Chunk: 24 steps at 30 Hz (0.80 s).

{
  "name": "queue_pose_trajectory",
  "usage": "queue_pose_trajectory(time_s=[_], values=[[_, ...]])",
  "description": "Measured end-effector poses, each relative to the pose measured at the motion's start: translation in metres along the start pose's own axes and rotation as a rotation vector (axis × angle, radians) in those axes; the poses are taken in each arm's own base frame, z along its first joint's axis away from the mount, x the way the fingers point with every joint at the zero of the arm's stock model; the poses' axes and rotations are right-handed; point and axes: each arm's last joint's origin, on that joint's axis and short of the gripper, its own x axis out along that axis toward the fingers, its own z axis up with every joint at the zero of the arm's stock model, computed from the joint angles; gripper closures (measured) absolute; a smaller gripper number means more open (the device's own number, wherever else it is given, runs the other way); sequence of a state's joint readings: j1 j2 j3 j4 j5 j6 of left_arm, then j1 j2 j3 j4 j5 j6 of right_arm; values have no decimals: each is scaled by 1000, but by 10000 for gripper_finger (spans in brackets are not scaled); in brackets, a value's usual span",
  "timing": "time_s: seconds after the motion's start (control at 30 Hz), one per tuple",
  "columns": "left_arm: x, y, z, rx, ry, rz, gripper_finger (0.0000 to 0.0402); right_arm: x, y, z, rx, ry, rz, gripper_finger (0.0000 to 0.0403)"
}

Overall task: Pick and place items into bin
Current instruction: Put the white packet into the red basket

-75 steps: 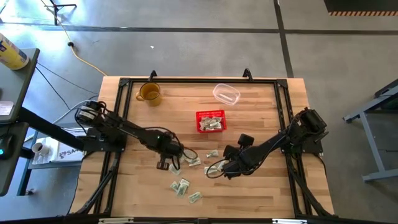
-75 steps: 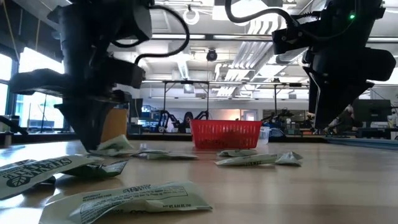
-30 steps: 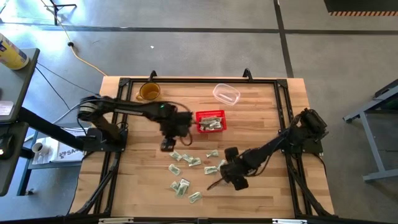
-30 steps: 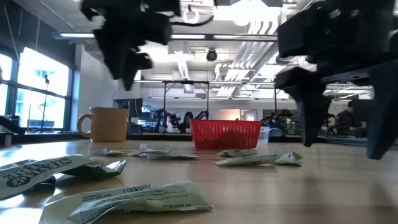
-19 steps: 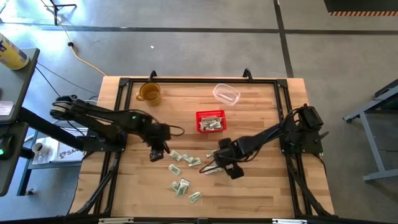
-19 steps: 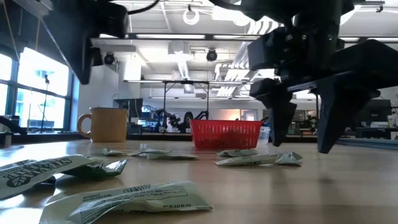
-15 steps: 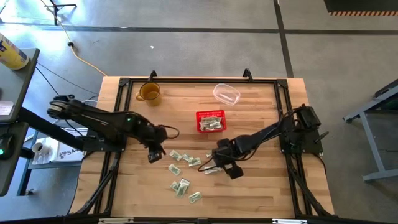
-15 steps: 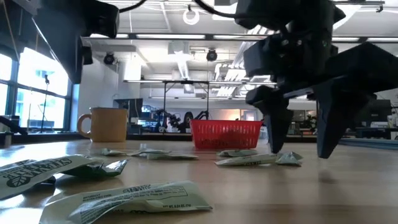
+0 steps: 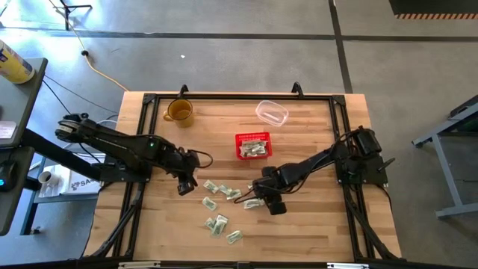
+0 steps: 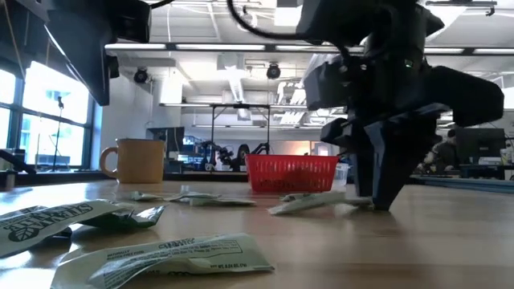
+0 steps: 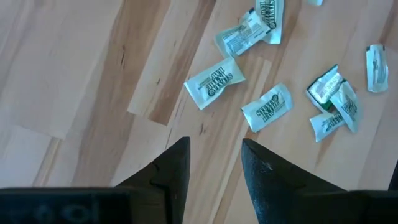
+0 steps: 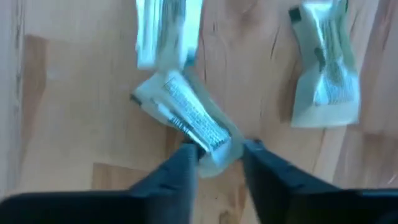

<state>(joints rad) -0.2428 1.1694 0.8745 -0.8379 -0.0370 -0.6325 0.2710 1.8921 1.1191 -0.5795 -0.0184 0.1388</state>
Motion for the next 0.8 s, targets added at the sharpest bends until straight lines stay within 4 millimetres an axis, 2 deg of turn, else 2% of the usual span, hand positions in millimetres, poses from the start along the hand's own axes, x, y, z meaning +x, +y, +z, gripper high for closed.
queue_pose_trajectory(time_s=[0.1, 0.17, 0.3, 0.43, 0.53, 0.67, 0.8], values=[[0, 0, 0, 6, 0, 0, 222, -10, -4, 1, 75, 99, -2, 368], [0, 0, 0, 7, 0, 0, 222, -23, -8, 3, 92, 133, -19, 393], [0, 0, 0, 23, -6, 5, 222, -63, -26, 22, 142, 10, -88, 384], [0, 0, 1, 34, -12, 10, 222, -89, -68, 31, 251, -41, -256, 399], [1, 0, 0, 40, -14, 16, 222, -104, -106, 33, 335, -68, -350, 392], [8, 1, -6, 95, 9, 0, 222, -104, -150, 32, 458, -146, -380, 368], [23, 0, -17, 175, -16, 4, 222, -104, -171, 28, 539, -192, -301, 309]])
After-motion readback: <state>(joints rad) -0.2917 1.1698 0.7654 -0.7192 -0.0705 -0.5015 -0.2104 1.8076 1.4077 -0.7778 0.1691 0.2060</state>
